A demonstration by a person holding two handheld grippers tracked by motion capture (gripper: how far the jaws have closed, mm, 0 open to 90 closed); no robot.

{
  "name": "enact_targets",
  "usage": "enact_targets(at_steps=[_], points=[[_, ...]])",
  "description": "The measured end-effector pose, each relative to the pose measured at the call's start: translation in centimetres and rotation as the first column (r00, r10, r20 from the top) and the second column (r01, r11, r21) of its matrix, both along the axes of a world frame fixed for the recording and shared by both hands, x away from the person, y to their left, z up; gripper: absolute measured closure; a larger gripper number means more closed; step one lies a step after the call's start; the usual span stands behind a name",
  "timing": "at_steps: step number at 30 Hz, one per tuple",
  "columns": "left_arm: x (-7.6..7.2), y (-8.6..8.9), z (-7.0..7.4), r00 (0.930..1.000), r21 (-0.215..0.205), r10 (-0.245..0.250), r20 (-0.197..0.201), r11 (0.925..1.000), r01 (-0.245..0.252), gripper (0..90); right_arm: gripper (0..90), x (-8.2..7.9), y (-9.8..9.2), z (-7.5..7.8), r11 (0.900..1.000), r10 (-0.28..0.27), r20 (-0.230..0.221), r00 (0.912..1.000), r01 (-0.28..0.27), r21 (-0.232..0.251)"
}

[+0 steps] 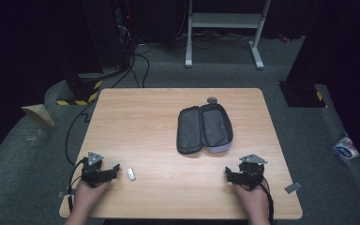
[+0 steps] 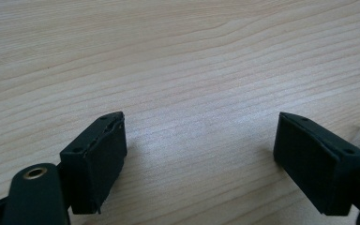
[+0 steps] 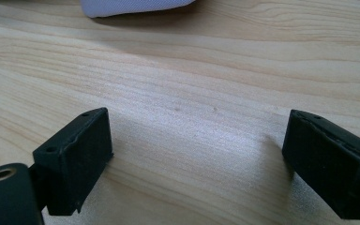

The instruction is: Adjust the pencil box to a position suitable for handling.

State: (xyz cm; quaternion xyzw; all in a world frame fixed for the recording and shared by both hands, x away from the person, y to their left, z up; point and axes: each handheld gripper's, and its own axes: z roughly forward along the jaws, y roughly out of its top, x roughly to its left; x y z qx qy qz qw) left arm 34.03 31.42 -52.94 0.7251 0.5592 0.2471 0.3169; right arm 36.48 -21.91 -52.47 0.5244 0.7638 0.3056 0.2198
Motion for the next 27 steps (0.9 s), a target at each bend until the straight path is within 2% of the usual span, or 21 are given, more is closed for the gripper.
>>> enact_targets(at_steps=[14, 27], points=[[0.29, -0.08, -0.02, 1.0000, 0.000, -0.006, -0.003, 1.0000, 0.006, 15.1, 10.8, -0.38, -0.01, 0.02, 1.000, 0.003, 0.004, 1.0000, -0.003, 0.004], [0.23, -0.05, -0.03, 1.0000, 0.000, -0.005, 0.002, 1.0000, 0.005, 15.7, 25.7, -1.04, -0.05, 0.17, 1.000, 0.027, 0.027, 0.9993, -0.027, 0.007]])
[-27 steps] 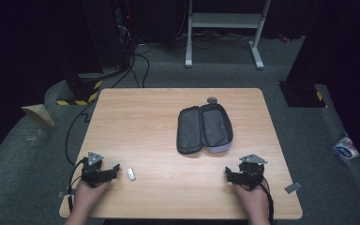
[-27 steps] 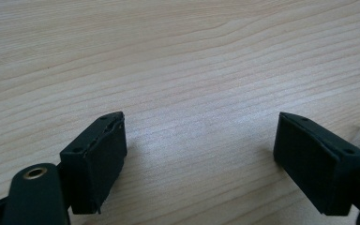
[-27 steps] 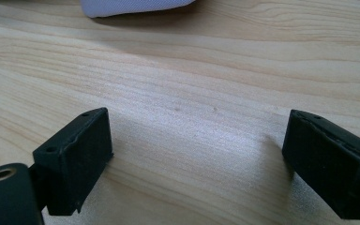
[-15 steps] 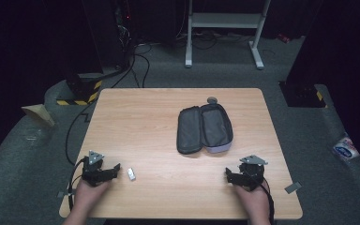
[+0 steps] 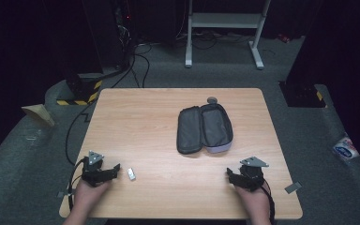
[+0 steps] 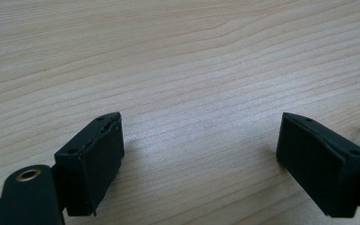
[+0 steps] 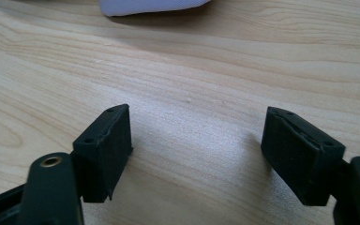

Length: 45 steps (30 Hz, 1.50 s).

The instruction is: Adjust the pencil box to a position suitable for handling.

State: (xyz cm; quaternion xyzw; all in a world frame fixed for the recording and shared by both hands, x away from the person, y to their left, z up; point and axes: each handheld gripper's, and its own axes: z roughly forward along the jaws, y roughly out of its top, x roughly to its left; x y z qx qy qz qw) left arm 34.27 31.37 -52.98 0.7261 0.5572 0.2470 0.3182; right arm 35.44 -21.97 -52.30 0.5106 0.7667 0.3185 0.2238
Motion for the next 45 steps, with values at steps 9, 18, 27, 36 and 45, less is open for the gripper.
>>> enact_targets(at_steps=[9, 18, 27, 36, 45], points=[[0.0, 0.2, 0.0, 1.0000, 0.003, -0.001, -0.005, 1.0000, 0.001, 15.9, 32.4, -0.6, 0.2, 0.6, 1.000, 0.004, 0.038, 0.9993, -0.005, 0.016], [-0.2, 0.1, 0.0, 1.0000, 0.002, 0.001, -0.007, 1.0000, -0.001, 16.0, 38.0, 0.3, 1.2, 2.1, 0.999, -0.003, 0.086, 0.9963, -0.001, 0.049], [-0.1, 0.2, 0.0, 0.9999, 0.002, -0.012, -0.007, 0.9999, 0.012, 16.0, 39.7, 2.5, 2.0, 4.2, 0.997, -0.018, 0.123, 0.9922, 0.010, 0.072], [-0.2, 0.1, 0.0, 0.9999, 0.000, -0.015, -0.002, 0.9999, 0.015, 16.7, 43.5, 5.4, 2.6, 6.0, 0.998, -0.052, 0.159, 0.9860, 0.044, 0.052], [-0.2, 0.1, 0.0, 0.9999, -0.001, -0.014, -0.003, 0.9999, 0.014, 16.9, 47.8, 8.6, 1.8, 6.3, 0.995, -0.090, 0.132, 0.9871, 0.085, 0.045]])
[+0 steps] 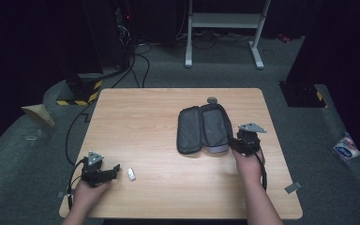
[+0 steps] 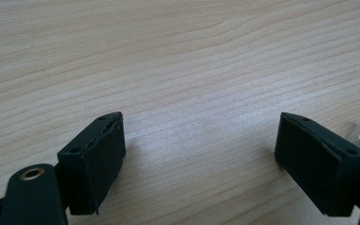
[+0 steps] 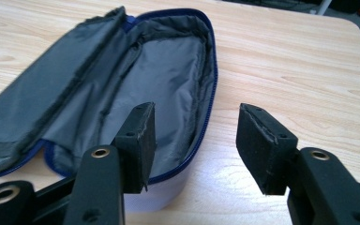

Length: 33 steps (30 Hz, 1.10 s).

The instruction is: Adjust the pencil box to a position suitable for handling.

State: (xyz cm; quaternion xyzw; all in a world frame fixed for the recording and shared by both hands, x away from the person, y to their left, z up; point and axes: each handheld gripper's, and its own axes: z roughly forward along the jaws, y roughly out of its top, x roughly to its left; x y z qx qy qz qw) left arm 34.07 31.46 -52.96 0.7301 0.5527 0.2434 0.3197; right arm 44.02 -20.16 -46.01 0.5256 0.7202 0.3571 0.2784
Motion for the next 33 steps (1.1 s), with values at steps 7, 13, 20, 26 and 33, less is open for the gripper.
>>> enact_targets(at_steps=[7, 13, 20, 26, 33], points=[[0.0, 0.0, 0.0, 1.0000, 0.002, -0.002, 0.002, 1.0000, 0.002, 17.3, 52.9, 1.0, -0.2, -0.5, 1.000, -0.013, -0.029, 0.9995, 0.014, 0.018], [0.0, 0.0, 0.0, 1.0000, 0.003, -0.002, 0.002, 1.0000, 0.002, 17.4, 62.8, 1.5, 0.0, -1.3, 1.000, 0.003, -0.065, 0.9979, -0.002, 0.017], [-0.1, 0.0, 0.0, 1.0000, 0.002, -0.003, 0.003, 1.0000, 0.003, 17.7, 78.4, 1.2, 0.3, -2.1, 1.000, 0.004, -0.082, 0.9967, -0.004, 0.005], [-0.1, 0.0, 0.0, 1.0000, 0.002, -0.003, 0.003, 1.0000, 0.003, 17.7, 83.2, 0.4, 0.1, -2.7, 1.000, 0.012, -0.084, 0.9964, -0.010, 0.022], [-0.1, 0.0, 0.0, 1.0000, 0.002, -0.003, 0.003, 1.0000, 0.003, 17.7, 81.3, -1.9, 0.6, -3.3, 0.998, 0.038, -0.061, 0.9974, -0.034, 0.054]])
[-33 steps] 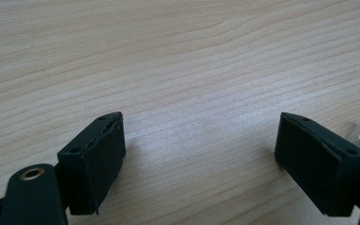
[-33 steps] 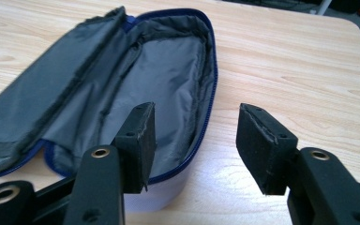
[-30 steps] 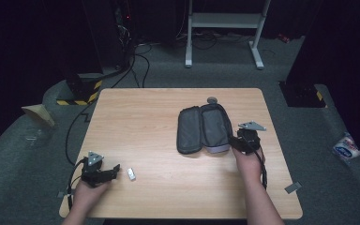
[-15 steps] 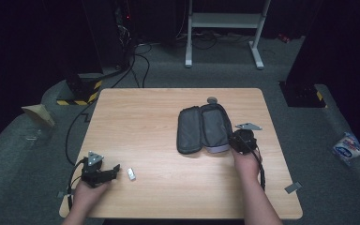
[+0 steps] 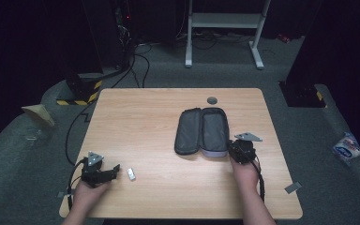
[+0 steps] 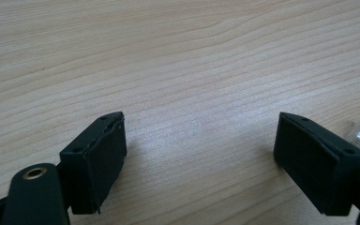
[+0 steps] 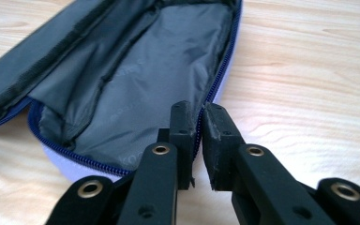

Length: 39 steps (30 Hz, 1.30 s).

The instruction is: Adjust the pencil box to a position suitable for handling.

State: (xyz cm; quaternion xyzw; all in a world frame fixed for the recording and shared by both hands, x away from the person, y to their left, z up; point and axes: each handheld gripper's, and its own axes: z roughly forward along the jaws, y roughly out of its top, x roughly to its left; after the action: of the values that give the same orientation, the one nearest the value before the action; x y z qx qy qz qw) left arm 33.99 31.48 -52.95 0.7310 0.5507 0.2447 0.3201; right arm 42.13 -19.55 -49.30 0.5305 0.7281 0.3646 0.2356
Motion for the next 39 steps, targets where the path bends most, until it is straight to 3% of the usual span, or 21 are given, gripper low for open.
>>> enact_targets(at_steps=[12, 20, 32, 36, 39], points=[[0.0, 0.0, 0.0, 1.0000, 0.001, -0.001, 0.000, 1.0000, 0.001, 18.2, 73.0, -4.3, 1.9, -0.5, 0.995, 0.063, 0.034, 0.9974, -0.066, 0.076], [-0.1, 0.0, 0.0, 1.0000, 0.000, -0.002, 0.003, 1.0000, 0.002, 19.0, 68.4, -6.0, 5.0, -0.7, 0.983, 0.146, 0.042, 0.9884, -0.150, 0.103], [-0.1, 0.0, 0.0, 1.0000, 0.001, -0.007, 0.004, 1.0000, 0.007, 19.9, 63.9, -6.9, 10.1, -0.5, 0.955, 0.270, 0.055, 0.9614, -0.274, 0.111], [-0.2, 0.0, 0.0, 1.0000, 0.000, -0.006, 0.004, 1.0000, 0.006, 20.5, 61.0, -7.0, 10.2, 0.0, 0.952, 0.277, 0.074, 0.9580, -0.284, 0.117], [-0.2, 0.0, 0.0, 1.0000, -0.002, -0.005, 0.006, 1.0000, 0.005, 21.0, 59.5, -7.0, 9.3, 0.6, 0.956, 0.260, 0.088, 0.9617, -0.269, 0.120]])
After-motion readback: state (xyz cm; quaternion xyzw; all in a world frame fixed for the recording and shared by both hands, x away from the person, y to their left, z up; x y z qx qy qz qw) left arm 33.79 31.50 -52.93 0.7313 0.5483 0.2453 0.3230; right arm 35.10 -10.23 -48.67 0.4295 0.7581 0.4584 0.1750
